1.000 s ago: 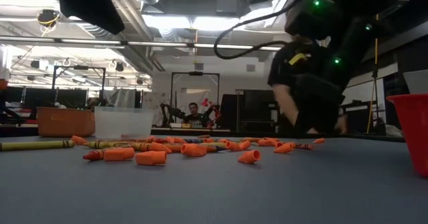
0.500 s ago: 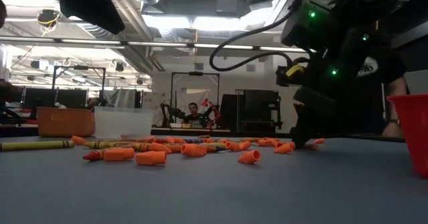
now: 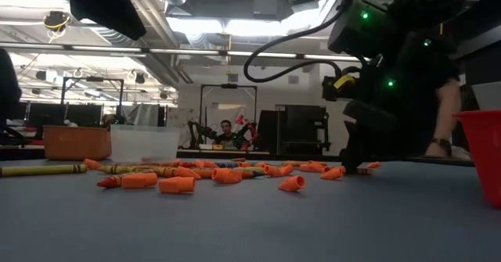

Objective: Sort crayons
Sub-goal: Put the light orange crayon into the green bin

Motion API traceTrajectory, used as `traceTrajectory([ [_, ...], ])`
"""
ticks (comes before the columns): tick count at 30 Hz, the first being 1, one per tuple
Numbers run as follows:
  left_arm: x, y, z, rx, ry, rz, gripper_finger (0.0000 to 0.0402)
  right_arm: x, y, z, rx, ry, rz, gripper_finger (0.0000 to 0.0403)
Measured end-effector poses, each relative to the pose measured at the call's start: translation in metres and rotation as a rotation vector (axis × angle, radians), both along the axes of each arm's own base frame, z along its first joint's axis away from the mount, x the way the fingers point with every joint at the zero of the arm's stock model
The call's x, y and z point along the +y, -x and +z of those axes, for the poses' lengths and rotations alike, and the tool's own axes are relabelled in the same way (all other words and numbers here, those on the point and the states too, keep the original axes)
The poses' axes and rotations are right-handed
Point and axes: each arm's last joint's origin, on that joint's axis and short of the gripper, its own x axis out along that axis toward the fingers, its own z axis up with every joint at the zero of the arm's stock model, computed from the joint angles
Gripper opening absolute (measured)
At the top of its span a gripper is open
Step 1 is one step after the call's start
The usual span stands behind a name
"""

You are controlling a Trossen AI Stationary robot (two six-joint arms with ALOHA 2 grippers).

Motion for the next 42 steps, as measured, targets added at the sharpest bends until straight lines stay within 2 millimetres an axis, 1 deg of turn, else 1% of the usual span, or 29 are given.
traceTrajectory([
  [3,0.0,0.0,0.0,0.0,0.0,0.0,0.0129,0.0,0.0,0.0,0.003,0.001,0.0,0.002],
  [6,0.0,0.0,0.0,0.0,0.0,0.0,0.0129,0.0,0.0,0.0,0.005,0.002,-0.001,0.0009],
  [15,0.0,0.0,0.0,-0.001,0.0,0.0,0.0129,0.0,0.0,0.0,0.008,0.002,-0.001,0.002],
  [22,0.0,0.0,0.0,-0.001,0.0,0.0,0.0129,0.001,-0.008,0.011,0.016,0.0,0.025,0.0016],
  [32,0.0,0.0,0.0,0.015,-0.025,-0.021,0.0129,0.002,-0.017,0.039,0.149,0.006,0.04,0.002],
  [42,0.0,0.0,0.0,0.018,-0.033,-0.024,0.0129,0.007,-0.021,0.083,0.301,-0.025,0.063,0.0021],
])
